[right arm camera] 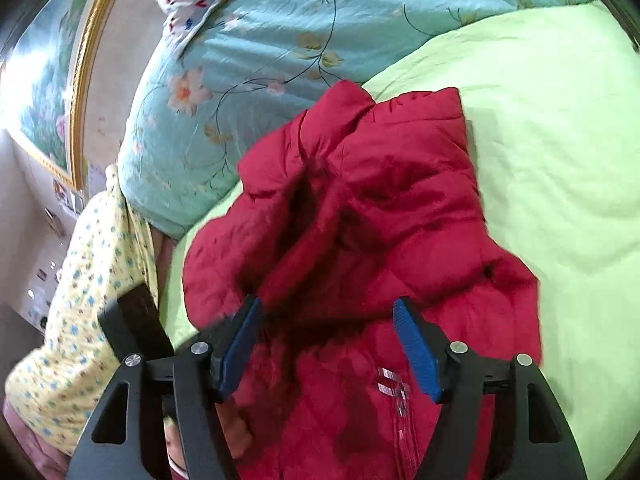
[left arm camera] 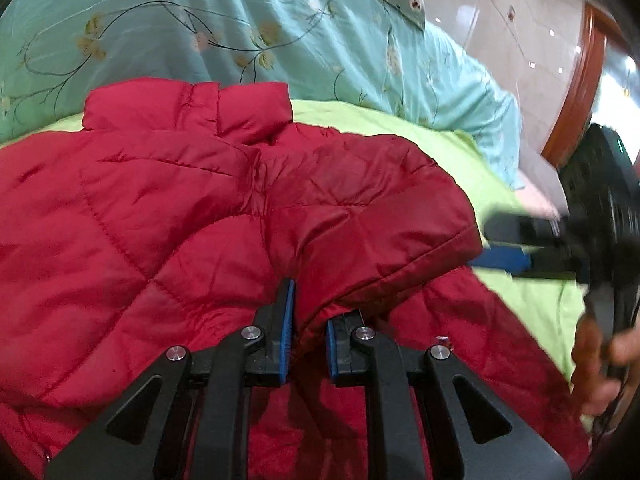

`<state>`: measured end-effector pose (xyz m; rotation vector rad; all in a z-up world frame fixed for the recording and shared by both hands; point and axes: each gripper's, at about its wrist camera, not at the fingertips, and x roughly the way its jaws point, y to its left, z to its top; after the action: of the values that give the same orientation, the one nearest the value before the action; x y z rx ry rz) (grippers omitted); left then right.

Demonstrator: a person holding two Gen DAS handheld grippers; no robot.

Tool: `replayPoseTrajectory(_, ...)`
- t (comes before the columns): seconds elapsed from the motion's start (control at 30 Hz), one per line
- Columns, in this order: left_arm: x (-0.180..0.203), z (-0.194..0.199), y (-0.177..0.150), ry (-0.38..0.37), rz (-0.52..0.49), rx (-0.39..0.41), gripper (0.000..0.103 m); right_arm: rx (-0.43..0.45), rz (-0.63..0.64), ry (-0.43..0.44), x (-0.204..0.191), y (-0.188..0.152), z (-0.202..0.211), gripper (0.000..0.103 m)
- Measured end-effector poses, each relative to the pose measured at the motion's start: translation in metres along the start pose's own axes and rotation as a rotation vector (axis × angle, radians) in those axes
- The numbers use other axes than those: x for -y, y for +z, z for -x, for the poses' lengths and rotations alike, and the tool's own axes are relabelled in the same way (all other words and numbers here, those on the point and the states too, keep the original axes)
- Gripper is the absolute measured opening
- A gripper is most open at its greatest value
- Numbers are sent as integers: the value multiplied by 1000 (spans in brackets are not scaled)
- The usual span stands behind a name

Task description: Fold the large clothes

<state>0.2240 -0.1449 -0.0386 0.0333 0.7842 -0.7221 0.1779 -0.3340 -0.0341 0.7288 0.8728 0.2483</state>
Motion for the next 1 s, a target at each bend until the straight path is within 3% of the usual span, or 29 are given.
replayPoseTrajectory(0.23,1,-5,-2,24,-9,-17,11,-36,-50,72,1,24,-39,70)
replayPoseTrajectory(0.3,-1,-5,-2,24,-6,-20,11,-43,-57,84,0,25,-44,66)
replayPoseTrajectory(0.73,7,-9,-7,78,-45,-30,14,-13,-204,192,22,26,-34,68)
replayPoseTrajectory(0.8,5,-9,-7,73,-32,-33,14,-22,-188,154,22,25,-36,68)
replayPoseTrajectory(0.87,5,-8,-6,75,-24,-40,14,-52,-177,115,21,24,-44,55)
replayPoseTrajectory(0.93,6,-5,-6,78,-21,-48,16,-82,-152,68,19,22,-53,14)
replayPoseTrajectory(1.0,6,6,-8,56,-20,-55,20,-77,-124,40,19,21,-51,11)
